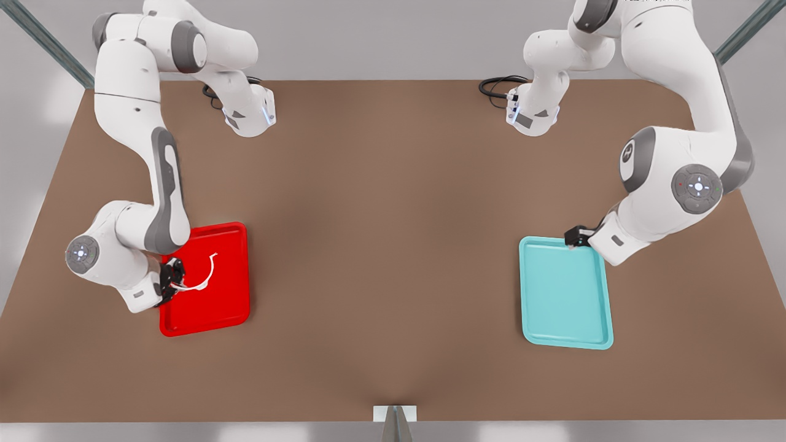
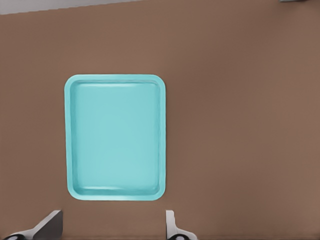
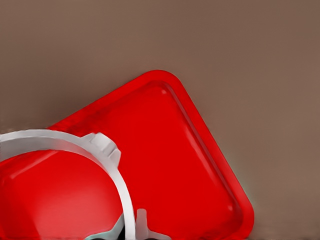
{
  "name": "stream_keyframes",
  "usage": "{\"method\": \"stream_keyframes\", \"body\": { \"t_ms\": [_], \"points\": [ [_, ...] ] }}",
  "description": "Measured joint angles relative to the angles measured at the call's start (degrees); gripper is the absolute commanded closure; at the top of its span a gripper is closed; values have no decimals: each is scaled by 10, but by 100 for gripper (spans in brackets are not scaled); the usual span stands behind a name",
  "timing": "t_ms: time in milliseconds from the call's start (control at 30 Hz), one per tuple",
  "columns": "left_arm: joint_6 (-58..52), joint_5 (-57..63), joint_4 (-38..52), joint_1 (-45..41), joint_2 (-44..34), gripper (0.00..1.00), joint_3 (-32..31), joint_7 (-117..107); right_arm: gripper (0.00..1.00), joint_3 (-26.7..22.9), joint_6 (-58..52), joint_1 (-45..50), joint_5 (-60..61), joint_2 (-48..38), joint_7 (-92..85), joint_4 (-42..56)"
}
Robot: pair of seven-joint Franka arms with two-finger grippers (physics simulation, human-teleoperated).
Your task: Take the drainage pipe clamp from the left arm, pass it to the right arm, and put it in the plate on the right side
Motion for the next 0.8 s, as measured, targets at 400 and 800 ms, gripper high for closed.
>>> {"method": "stream_keyframes", "body": {
  "t_ms": [400,800],
  "points": [
    [-35,-47,13,31,12,0,-2,17,0,5,-7,-4,-4,8,-84,-22],
    [-43,-48,13,34,12,0,-1,26,0,1,-257,37,-67,-207,168,81]
  ]
}}
